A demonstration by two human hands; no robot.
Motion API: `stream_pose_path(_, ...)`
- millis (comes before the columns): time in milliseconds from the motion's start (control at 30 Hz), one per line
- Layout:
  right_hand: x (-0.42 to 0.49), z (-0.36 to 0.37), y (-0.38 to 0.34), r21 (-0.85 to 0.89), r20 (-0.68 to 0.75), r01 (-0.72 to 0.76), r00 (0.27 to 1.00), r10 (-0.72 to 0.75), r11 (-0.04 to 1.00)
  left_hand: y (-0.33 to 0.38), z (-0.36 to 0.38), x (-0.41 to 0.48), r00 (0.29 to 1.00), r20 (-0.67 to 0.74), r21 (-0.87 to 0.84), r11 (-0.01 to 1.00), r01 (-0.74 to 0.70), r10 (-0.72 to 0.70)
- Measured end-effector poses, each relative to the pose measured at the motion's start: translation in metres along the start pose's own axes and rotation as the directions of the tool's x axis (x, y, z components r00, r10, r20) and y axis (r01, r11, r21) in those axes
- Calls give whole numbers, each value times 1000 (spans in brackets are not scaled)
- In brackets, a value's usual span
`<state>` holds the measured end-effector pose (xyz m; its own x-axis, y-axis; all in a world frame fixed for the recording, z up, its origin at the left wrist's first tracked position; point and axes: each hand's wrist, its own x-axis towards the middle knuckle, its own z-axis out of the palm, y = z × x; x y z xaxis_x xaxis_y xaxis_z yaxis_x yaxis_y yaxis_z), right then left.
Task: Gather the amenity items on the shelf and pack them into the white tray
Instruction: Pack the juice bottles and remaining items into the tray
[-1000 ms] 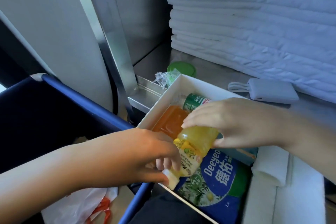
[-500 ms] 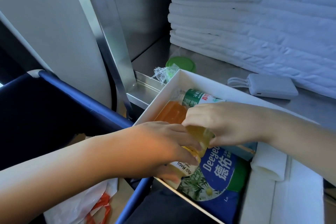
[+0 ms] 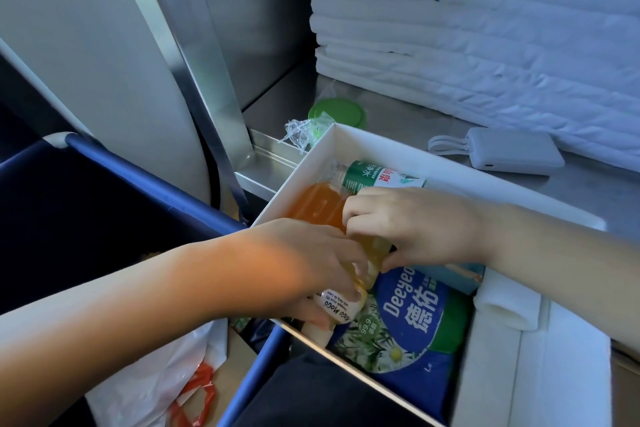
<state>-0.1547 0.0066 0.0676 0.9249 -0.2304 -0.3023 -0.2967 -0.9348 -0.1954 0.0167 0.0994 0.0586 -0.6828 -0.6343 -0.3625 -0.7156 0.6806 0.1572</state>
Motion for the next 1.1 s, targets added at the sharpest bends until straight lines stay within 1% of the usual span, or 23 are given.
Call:
stream_pose_path(67,3,2,0,-16,-54,22,998,-23,1000,-4,2,-7,998,-55,-27,1000,-1,-1)
stream_pose_path(100,4,3,1,-27,-73,40,996,-42,999,-6,5,-6,994,-105,-36,999,-8,4)
stream_pose_path(167,1,5,4,-35,-111,44,993,-48,998,-8,6,-8,989,-145,-46,999,-19,12)
stream_pose_path(200,-3,6,7,-33,-133,42,990,-46,999,-7,5,-10,983,-182,-77,997,-25,11)
stream_pose_path(267,-16,5,17,0,-206,-8,979,8,1000,-6,0,-18,968,-253,-121,992,-33,1)
stream_pose_path(333,-32,4,29,65,-306,-54,949,72,996,-8,-2,-24,952,-306,-91,996,-16,-12)
stream_pose_path(367,-37,3,32,69,-323,-57,943,76,996,-8,-2,-26,945,-326,-53,999,0,-17)
stream_pose_path(467,-34,3,36,36,-316,-55,947,64,998,-12,-3,-28,944,-322,-26,997,71,-75)
stream_pose_path(533,-29,0,38,51,-296,-43,953,56,998,-18,-5,-26,929,-338,-7,987,159,-152)
stream_pose_path(600,-31,-2,41,75,-309,-50,948,71,996,-25,-8,-21,899,-359,26,960,279,-251)
stream_pose_path(667,-36,-2,42,66,-339,-71,937,89,995,-33,-14,-13,859,-407,43,933,358,-311)
stream_pose_path(733,-39,1,44,65,-368,-70,925,89,995,-39,-20,-2,822,-455,20,919,393,-341)
stream_pose_path(800,-39,3,44,106,-380,-68,919,103,992,-45,-23,12,803,-462,-5,906,424,-378)
stream_pose_path(933,-41,3,46,74,-378,-70,921,92,995,-52,-16,29,807,-432,63,879,473,-403)
stream_pose_path(1000,-46,0,45,89,-437,-93,891,123,992,-54,-14,29,803,-446,49,885,463,-395)
stream_pose_path(1067,-51,-3,47,126,-529,-124,831,172,984,-55,-13,27,804,-447,13,896,444,-392)
stream_pose_path(1100,-53,-5,49,141,-543,-147,815,201,979,-55,-13,27,804,-447,10,897,443,-392)
